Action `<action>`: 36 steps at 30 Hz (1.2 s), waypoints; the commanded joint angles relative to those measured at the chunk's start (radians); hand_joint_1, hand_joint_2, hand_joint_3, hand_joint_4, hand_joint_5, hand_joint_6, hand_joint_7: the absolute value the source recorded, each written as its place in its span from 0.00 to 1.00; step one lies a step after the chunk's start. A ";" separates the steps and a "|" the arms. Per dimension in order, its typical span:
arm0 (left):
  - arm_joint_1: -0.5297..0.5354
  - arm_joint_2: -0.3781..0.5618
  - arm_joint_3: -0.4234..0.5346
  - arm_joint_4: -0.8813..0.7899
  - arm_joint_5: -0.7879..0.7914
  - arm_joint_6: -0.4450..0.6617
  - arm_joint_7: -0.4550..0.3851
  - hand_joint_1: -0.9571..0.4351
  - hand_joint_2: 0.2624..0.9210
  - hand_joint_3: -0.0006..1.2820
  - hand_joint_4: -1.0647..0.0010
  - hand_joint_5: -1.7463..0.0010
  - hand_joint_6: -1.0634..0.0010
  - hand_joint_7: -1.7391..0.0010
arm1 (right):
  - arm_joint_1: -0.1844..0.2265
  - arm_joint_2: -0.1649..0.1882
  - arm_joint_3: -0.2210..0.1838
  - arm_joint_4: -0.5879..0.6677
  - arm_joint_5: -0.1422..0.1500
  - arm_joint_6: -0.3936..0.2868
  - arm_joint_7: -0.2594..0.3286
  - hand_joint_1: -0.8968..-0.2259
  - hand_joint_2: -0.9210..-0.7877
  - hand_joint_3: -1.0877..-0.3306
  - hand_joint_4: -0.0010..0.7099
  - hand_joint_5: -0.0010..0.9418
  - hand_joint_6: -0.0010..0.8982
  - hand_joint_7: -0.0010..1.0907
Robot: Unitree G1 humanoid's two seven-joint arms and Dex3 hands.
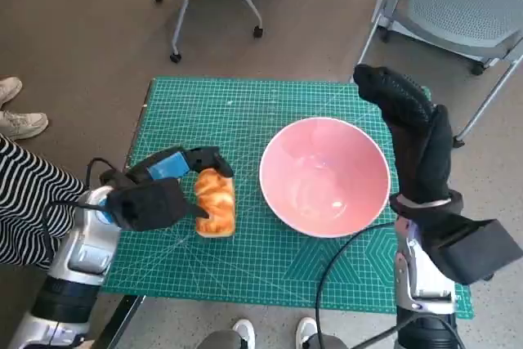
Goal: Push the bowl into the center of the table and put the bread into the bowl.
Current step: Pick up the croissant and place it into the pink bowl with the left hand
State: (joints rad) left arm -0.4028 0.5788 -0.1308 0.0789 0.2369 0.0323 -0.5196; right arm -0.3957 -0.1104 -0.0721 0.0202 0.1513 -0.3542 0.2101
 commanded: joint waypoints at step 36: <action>-0.439 -0.173 -0.065 -0.043 -0.004 0.022 0.026 0.69 0.89 0.03 0.15 0.48 0.28 0.40 | 0.057 -0.002 -0.023 -0.014 0.013 0.003 -0.006 0.28 0.00 0.48 0.35 0.01 0.09 0.57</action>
State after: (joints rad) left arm -0.8007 0.4275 -0.1670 -0.0089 0.2062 0.0645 -0.5049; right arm -0.3696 -0.1113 -0.0865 0.0116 0.1583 -0.3564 0.2102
